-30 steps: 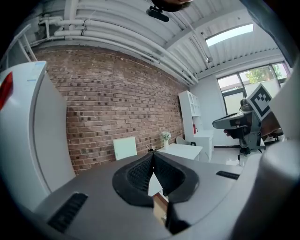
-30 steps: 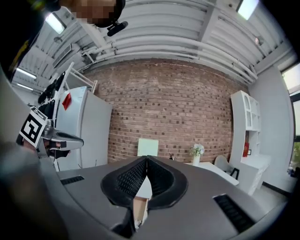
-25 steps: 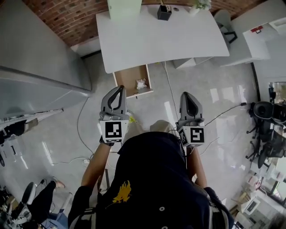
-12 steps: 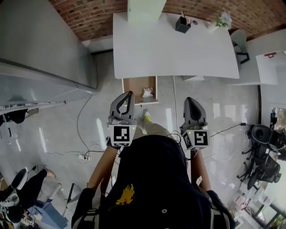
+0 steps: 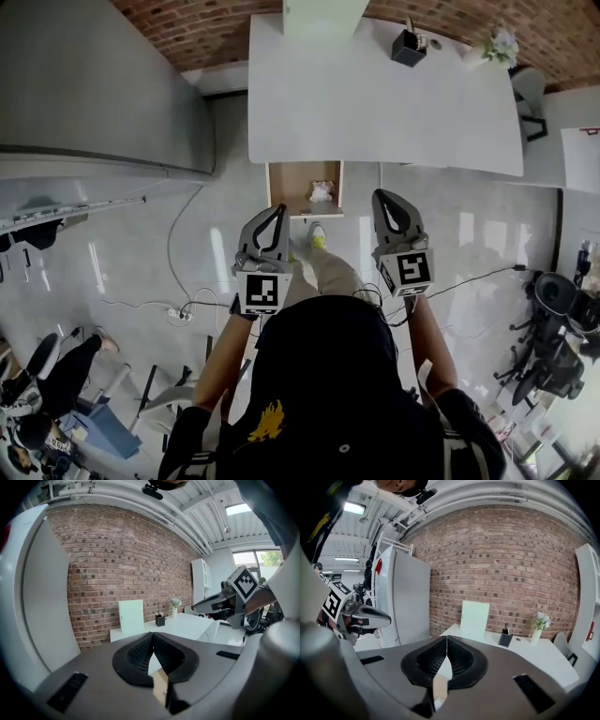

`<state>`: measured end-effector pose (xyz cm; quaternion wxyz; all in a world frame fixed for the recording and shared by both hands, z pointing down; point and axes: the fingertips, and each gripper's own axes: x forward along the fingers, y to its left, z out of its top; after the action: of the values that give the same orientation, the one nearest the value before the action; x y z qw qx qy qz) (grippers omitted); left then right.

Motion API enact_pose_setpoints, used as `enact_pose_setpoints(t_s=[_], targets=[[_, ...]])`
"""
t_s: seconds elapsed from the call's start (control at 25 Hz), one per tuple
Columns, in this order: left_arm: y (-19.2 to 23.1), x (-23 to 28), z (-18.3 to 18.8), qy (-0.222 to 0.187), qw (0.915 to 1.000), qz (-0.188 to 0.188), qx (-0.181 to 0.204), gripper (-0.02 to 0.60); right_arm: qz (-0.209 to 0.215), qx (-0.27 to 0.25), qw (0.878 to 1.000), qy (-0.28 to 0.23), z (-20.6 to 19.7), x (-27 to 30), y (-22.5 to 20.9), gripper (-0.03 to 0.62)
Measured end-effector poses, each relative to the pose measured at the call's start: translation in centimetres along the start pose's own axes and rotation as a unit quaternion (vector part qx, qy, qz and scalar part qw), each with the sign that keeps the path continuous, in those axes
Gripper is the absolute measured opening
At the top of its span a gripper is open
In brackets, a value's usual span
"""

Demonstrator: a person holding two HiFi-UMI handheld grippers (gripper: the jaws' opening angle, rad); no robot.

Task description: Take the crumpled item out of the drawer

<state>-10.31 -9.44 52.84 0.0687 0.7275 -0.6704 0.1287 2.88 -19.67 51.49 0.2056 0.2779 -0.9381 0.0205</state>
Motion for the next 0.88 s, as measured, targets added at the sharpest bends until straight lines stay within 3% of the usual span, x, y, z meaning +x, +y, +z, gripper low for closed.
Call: enact_pose_setpoints(t_s=[0.28, 0.32, 0.44, 0.72, 0.88], targets=[[1.6, 3.3, -7.6, 0.052, 0.9985, 0.010, -0.016, 0.017, 0.064, -0.003, 0.995, 0.080, -8.5, 7.0, 2.2, 0.032], [1.8, 3.9, -8.7, 0.056, 0.9982, 0.012, -0.016, 0.017, 0.074, -0.007, 0.993, 0.095, -10.1, 8.1, 2.6, 0.055], [2.4, 5.5, -12.4, 0.071, 0.9971, 0.018, -0.020, 0.017, 0.107, -0.027, 0.983, 0.146, -15.4, 11.3, 4.0, 0.208], [2.4, 7.1, -21.1, 0.096, 0.9933, 0.035, -0.054, 0.017, 0.173, -0.074, 0.949, 0.254, -29.5, 16.6, 8.2, 0.290], [2.4, 8.5, -25.8, 0.105, 0.9914, 0.042, -0.066, 0.017, 0.217, -0.095, 0.917, 0.320, -37.8, 20.1, 10.5, 0.299]])
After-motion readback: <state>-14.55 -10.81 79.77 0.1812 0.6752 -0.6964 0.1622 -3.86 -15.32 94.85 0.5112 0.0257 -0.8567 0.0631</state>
